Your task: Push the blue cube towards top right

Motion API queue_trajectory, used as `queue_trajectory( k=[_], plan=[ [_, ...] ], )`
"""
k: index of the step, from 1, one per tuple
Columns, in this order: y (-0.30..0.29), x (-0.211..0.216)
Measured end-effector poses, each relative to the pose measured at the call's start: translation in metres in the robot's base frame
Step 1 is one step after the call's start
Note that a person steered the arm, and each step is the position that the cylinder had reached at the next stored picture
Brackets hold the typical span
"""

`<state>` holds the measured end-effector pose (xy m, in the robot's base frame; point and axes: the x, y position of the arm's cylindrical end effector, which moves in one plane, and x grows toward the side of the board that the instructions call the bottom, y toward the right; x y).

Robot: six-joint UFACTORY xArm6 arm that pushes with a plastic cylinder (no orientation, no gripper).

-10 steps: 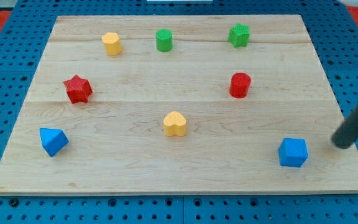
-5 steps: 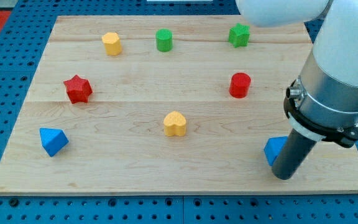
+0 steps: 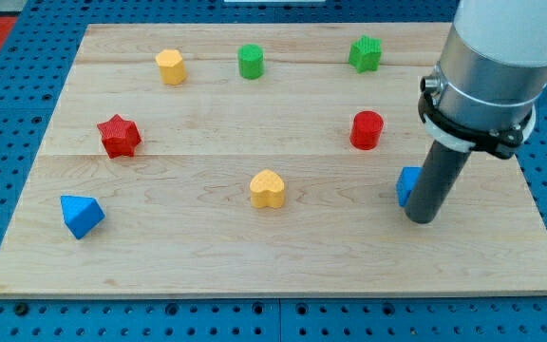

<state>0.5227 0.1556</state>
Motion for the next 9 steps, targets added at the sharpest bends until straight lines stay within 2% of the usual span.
queue_trajectory(
  k=[5,8,9],
  plan=[
    [0.002,-0.136],
    [-0.009,-0.183],
    [-0.028,-0.187]
  ],
)
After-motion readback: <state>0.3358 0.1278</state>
